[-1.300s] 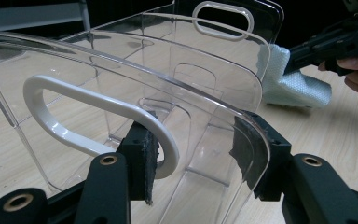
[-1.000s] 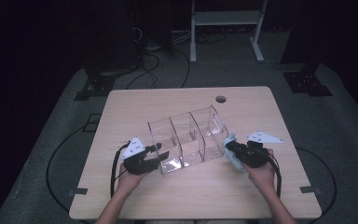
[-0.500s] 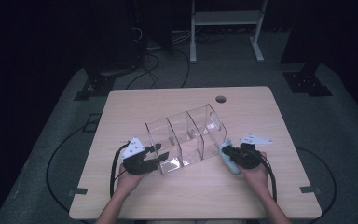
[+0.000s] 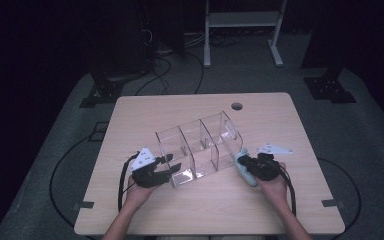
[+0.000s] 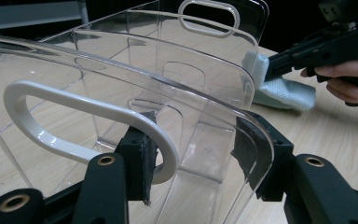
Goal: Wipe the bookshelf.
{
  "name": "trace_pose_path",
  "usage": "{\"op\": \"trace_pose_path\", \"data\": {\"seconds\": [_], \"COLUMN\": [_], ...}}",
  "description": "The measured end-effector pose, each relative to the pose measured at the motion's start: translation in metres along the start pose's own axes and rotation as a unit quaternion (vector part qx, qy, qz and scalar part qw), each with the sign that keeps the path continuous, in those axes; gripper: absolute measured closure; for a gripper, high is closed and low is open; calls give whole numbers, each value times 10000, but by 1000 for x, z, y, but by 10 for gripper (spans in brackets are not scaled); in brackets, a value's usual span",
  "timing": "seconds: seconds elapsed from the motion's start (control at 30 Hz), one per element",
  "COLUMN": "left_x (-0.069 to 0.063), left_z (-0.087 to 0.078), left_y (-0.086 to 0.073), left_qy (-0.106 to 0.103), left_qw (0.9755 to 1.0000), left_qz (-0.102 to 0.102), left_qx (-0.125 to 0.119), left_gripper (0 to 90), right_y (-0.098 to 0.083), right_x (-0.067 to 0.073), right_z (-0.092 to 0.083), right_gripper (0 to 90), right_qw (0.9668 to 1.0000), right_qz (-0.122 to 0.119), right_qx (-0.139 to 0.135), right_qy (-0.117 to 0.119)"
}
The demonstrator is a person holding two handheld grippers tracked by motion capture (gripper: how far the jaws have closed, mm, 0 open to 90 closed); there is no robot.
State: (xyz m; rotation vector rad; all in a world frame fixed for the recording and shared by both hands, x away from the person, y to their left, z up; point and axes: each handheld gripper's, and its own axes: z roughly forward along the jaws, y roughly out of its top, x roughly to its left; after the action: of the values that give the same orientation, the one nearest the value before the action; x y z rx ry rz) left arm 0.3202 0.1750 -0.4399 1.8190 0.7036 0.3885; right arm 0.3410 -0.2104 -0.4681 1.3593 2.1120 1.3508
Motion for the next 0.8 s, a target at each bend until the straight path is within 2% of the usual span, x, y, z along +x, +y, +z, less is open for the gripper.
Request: {"op": "trace_pose_path", "data": {"seconds": [0.17, 0.23, 0.33, 0.4, 0.47, 0.53, 0.6, 0.8], "left_x": [-1, -1, -1, -1, -1, -1, -1, -1], "left_z": [0, 0, 0, 0, 0, 0, 0, 0], "left_y": [0, 0, 0, 0, 0, 0, 0, 0], "left_qy": [10, 7, 1, -4, -2, -3, -2, -11], "left_qw": [10000, 10000, 10000, 10000, 10000, 10000, 10000, 10000], "left_qz": [26, 25, 19, 25, 32, 38, 43, 47], "left_qx": [24, 15, 4, 4, 9, 14, 22, 6], "left_gripper": [488, 488, 488, 488, 488, 488, 488, 488], "right_y": [-9, -8, 0, 3, 1, -4, -4, 10], "right_x": [-3, -2, 1, 2, 0, -1, -1, 5], "right_z": [12, 11, 1, -3, 0, 6, 7, -10], "right_gripper": [810, 810, 809, 809, 809, 808, 808, 807], "right_qw": [9995, 9996, 10000, 9999, 10000, 9999, 9998, 9996], "right_qz": [-23, -37, -65, -78, -79, -66, -79, -188], "right_qx": [302, 290, -9, -98, -58, 143, 200, -228], "right_qy": [-53, -63, -11, 0, -13, -21, -22, 4]}}
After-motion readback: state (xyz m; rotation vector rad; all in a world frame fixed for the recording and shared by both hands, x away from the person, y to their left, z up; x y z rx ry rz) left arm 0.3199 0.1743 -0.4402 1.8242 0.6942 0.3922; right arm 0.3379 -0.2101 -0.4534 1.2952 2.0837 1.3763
